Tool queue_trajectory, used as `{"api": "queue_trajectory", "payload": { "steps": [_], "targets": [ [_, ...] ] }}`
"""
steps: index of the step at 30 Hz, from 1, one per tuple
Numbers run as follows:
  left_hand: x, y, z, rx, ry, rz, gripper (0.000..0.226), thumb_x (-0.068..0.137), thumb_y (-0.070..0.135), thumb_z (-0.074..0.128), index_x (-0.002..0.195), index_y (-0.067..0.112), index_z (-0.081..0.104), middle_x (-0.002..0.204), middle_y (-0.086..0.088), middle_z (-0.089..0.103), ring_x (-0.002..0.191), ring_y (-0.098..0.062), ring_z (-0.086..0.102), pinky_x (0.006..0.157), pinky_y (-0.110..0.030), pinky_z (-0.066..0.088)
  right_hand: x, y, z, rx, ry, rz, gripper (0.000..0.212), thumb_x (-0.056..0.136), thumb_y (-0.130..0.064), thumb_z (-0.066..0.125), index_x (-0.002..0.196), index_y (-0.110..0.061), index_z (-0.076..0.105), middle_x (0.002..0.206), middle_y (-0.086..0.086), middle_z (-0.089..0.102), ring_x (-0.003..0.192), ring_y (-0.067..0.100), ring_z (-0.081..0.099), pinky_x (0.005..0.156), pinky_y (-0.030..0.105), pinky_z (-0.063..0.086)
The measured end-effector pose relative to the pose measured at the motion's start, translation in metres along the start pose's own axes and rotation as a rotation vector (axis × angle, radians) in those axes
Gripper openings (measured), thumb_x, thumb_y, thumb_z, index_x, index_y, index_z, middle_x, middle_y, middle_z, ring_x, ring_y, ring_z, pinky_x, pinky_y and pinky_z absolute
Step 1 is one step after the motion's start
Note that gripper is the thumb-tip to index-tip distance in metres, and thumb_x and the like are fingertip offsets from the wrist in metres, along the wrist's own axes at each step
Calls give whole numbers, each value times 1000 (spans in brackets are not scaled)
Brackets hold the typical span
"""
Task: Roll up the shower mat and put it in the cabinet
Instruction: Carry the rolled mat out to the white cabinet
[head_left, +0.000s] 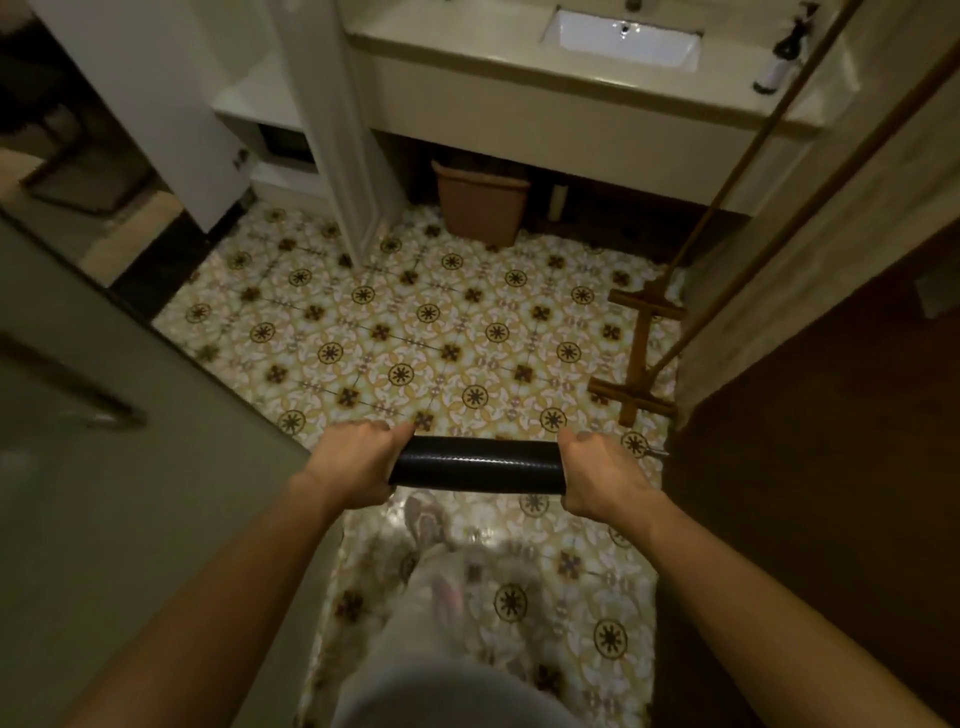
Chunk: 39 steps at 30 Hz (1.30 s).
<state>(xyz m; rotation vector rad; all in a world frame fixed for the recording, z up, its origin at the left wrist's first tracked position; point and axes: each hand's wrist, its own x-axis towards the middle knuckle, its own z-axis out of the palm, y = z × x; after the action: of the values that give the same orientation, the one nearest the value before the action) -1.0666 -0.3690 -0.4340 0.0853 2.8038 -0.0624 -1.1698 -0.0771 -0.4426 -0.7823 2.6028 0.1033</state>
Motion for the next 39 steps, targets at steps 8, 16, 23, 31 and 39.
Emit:
{"api": "queue_trajectory", "payload": {
  "steps": [8,16,23,31,39],
  "targets": [
    [102,-122,-23,-159,-65,-95,47,62,42,72,103,32,51,93,4,66,82,-20,64,66,-34,55,152,-30,-69,-51,-19,-27,65,64,-26,80,118,-19,43,101,8,63,87,27,64,68,39,57],
    [174,-213,-46,-152,-70,-172,55,58,44,77,105,34,51,94,7,65,82,-17,63,69,-33,53,269,-57,-129,-115,5,-99,57,65,-26,77,113,-17,47,99,8,64,86,26,60,68,38,53],
    [225,-289,-42,-210,-43,-293,56,59,48,76,109,33,54,91,8,66,74,-11,58,65,-28,49,401,-86,-176,-197,-7,-224,56,64,-25,77,111,-17,48,99,9,64,88,28,60,70,39,55],
    [290,-391,-65,-316,-24,-476,53,61,45,76,107,39,52,90,12,64,80,-10,60,74,-31,54,555,-131,-246,-284,22,-430,59,65,-32,76,114,-17,47,99,9,64,89,29,61,61,35,44],
    [314,-495,-76,-381,-30,-622,53,60,48,76,107,41,52,91,14,65,82,-8,61,72,-30,53,671,-207,-305,-298,15,-555,57,65,-31,76,113,-20,48,97,7,64,90,29,61,68,38,53]
  ]
}}
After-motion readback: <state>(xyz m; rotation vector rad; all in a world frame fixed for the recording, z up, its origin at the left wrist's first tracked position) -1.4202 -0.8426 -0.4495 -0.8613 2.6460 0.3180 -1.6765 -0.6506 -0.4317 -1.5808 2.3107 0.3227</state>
